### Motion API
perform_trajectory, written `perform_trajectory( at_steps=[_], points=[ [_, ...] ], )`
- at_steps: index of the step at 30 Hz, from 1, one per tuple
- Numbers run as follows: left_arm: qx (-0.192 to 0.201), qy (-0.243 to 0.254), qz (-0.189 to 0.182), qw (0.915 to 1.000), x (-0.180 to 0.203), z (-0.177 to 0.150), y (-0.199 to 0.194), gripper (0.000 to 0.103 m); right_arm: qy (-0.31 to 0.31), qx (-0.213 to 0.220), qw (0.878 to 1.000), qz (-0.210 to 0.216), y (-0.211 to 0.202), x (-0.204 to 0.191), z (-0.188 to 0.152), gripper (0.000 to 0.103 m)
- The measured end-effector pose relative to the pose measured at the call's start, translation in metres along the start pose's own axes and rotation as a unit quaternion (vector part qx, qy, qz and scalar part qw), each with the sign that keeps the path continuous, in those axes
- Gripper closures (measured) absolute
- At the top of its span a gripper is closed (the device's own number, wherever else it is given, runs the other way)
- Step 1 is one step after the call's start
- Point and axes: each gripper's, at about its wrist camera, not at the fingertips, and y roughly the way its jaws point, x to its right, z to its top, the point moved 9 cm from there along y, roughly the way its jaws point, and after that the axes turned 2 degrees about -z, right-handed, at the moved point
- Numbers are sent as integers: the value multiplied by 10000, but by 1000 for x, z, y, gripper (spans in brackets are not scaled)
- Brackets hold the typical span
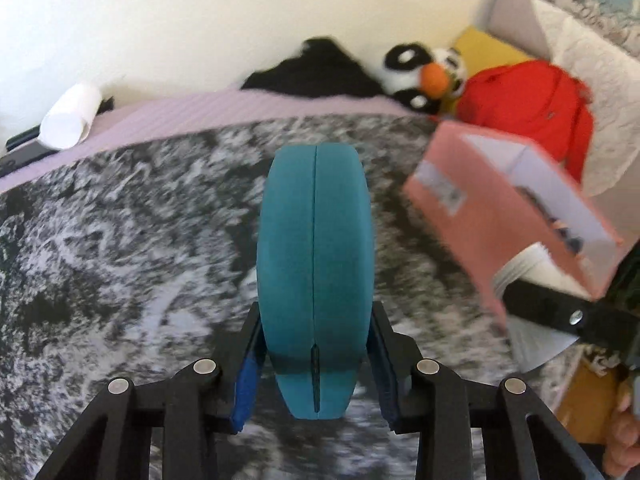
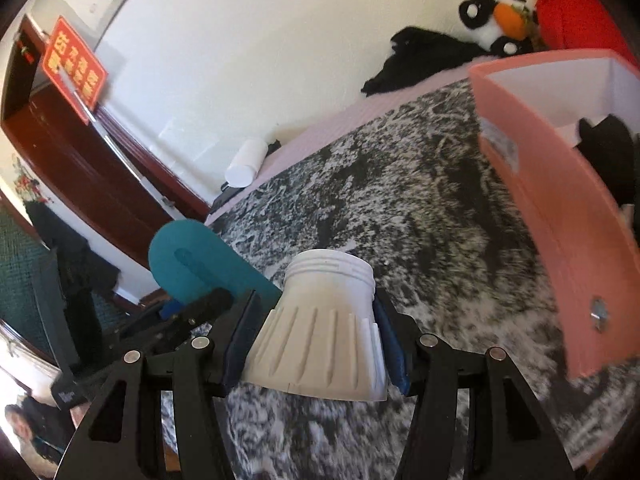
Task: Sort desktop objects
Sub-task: 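Carry the glasses case and white cup into the pink box and release both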
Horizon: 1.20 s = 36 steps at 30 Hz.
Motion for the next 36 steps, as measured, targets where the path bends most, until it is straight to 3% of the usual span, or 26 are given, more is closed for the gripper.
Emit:
perform_trajectory(
  at_steps=[4,11,17,20,21,23,25,27,30,36],
  points=[
    [267,237,-265,9990,45,20,-23,62,-32,361,9993,-23,-49,6,7,44],
    [606,809,-913,9907,163,80,-24,62,79,1559,9867,-458,-155,52,66,44],
    [469,1264,-1057,9852,251,118,42,62,1073,2414,9626,-602,-225,153,110,43],
    [255,1386,-1072,9842,277,124,86,62,1568,2601,9502,-703,-232,211,121,43],
    [180,1397,-1020,9848,282,125,99,61,1742,2643,9459,-719,-232,228,126,43],
    [71,1381,-824,9870,287,130,128,48,2004,2634,9423,-511,-221,251,136,43],
    [153,1270,-594,9900,284,137,138,21,2132,2566,9419,-382,-208,268,148,41],
    [276,1212,-473,9911,280,140,139,13,1934,2202,9495,-1123,-192,282,155,0],
    [465,1204,-294,9912,268,140,130,11,1304,1952,9468,-2203,-180,282,155,0],
    [951,1121,302,9887,221,122,82,7,106,1590,9396,-3028,-154,237,141,0]
  ],
)
